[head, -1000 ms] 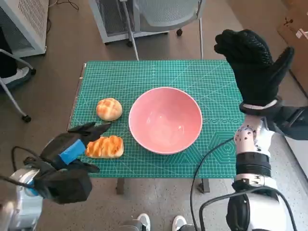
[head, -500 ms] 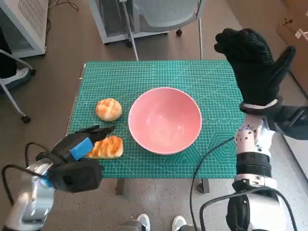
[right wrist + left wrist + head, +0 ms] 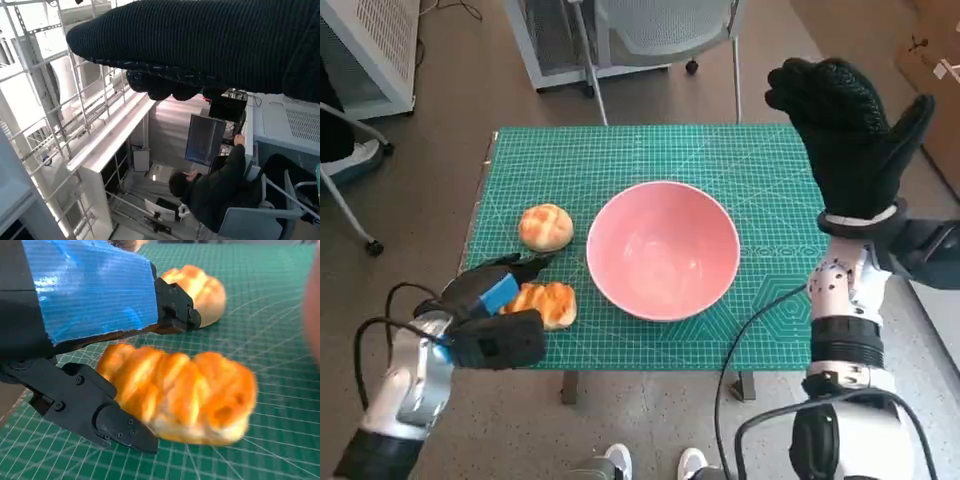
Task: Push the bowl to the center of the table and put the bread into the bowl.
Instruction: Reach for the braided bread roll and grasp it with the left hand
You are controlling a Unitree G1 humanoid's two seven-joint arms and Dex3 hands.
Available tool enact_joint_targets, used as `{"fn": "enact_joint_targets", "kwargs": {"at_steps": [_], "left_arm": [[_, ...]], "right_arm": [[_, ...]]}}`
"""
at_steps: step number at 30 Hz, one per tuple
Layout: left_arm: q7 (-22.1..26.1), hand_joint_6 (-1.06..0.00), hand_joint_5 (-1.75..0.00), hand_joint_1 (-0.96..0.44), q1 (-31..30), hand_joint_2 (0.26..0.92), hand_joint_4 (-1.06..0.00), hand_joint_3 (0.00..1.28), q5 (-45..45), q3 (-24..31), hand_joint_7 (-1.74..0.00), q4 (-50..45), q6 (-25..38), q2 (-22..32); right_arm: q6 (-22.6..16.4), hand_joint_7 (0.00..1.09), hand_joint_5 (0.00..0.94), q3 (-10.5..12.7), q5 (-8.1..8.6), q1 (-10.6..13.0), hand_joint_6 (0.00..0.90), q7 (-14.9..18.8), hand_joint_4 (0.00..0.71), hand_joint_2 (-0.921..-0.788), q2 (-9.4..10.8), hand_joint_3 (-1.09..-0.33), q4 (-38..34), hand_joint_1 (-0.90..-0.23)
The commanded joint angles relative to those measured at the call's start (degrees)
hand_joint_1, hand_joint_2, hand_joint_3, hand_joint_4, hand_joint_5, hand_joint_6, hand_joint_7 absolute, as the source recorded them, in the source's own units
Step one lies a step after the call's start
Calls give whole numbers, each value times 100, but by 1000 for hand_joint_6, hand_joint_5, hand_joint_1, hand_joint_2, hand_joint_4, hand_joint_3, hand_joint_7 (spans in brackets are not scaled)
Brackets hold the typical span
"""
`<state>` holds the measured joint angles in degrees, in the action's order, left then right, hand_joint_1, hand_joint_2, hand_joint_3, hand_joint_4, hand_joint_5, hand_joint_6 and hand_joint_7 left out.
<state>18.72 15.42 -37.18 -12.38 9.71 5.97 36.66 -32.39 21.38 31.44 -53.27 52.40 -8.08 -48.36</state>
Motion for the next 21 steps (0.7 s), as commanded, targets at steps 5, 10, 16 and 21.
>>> {"fn": "enact_joint_targets", "kwargs": {"at_steps": [5,10,16,21], "left_arm": [[-574,-500,-25,-163,351,787,-426,8,-391,-445,-34,907,-297,-67],[-676,-639,-38,-75,577,837,-551,17,-490,-631,-60,1416,-352,-98],[-732,-694,-662,-2,680,906,-709,58,-555,-808,-586,1643,-461,-29],[-744,-630,-1186,1,679,919,-671,83,-563,-857,-1024,1659,-608,48]], "right_arm": [[117,2,1,-18,62,114,445,77,348,-921,24,-705,120,-633],[126,2,1,-11,86,149,445,128,348,-921,20,-705,180,-636],[138,2,0,2,94,159,445,152,347,-921,5,-706,204,-637],[144,1,0,10,90,163,445,149,346,-921,5,-708,210,-637]]}}
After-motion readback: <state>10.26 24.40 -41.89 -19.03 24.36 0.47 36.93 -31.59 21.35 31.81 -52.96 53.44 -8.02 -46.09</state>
